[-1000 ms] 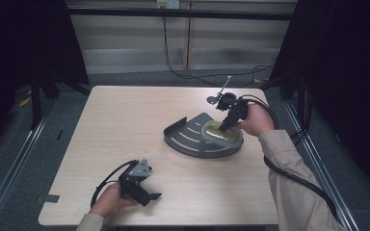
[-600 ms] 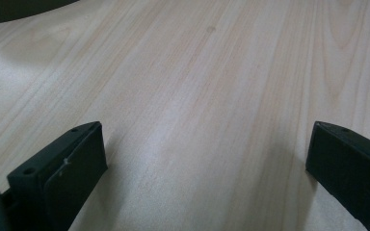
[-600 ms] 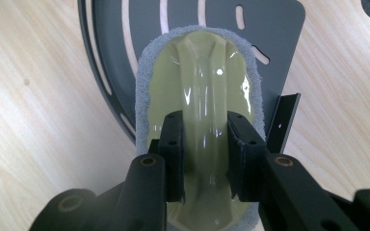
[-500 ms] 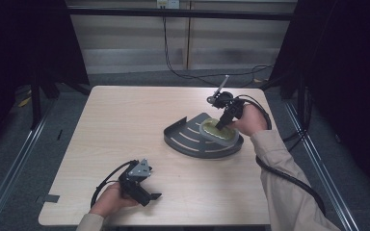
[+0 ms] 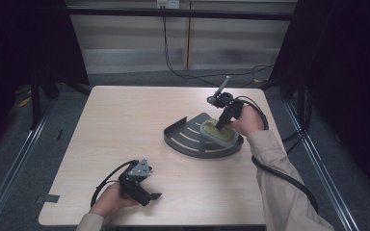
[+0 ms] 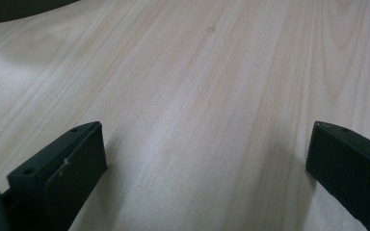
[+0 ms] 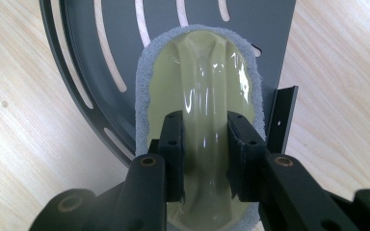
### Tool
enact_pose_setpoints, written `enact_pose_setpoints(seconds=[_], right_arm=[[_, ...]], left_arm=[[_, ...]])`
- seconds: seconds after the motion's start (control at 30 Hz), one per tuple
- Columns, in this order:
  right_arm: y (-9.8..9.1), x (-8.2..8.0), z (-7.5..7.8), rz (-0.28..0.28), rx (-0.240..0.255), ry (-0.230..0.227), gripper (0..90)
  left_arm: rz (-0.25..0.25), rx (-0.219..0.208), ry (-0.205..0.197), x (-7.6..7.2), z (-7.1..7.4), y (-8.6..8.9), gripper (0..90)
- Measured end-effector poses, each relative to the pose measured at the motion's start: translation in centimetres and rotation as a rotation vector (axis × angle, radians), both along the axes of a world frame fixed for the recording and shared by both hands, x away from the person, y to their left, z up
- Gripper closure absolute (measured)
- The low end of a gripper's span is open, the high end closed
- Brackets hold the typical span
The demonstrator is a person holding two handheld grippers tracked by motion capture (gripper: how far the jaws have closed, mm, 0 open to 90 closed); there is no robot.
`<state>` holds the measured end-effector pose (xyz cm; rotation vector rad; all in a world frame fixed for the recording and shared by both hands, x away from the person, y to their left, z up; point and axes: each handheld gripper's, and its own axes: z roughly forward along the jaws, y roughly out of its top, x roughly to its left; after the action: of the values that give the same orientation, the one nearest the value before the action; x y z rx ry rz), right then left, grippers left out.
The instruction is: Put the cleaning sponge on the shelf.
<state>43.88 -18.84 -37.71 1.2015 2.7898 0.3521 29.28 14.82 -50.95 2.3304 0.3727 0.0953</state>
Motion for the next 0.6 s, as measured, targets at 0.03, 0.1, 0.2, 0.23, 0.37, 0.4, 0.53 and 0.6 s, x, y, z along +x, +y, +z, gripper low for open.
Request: enact_pose_setpoints(seconds=[0.03,0.1,0.2,0.23,0.37,0.4,0.53,0.6], right_arm=[[0.0,0.1,0.0,-0.002,-0.004,0.005,71.3],[0.1,0.2,-0.1,-0.009,-0.005,0.001,71.3],[0.1,0.3,-0.2,-0.015,-0.005,0.001,71.3],[0.0,0.4,-0.2,-0.012,-0.007,0.001,71.3],[0.0,0.5,-0.4,-0.021,-0.001,0.008,71.3],[0.0,0.6,-0.7,-0.029,-0.002,0.011,71.3],[-0.1,0.7,-1.0,-0.041,0.004,0.01,71.3],[-0.1,0.7,-1.1,-0.045,0.008,0.01,71.3]], left_arm=[[0.0,0.0,0.0,0.0,0.0,0.0,0.0],[-0.002,-0.002,0.001,0.0,0.0,0.0,0.0],[-0.001,-0.001,0.001,0.0,0.0,0.0,0.0],[-0.001,-0.001,0.001,0.0,0.0,0.0,0.0],[0.0,0.001,-0.001,0.0,0.0,0.0,0.0],[0.001,0.0,-0.001,0.0,0.0,0.0,0.0],[0.0,0.001,-0.001,0.0,0.0,0.0,0.0],[0.0,-0.001,-0.002,0.0,0.0,0.0,0.0]])
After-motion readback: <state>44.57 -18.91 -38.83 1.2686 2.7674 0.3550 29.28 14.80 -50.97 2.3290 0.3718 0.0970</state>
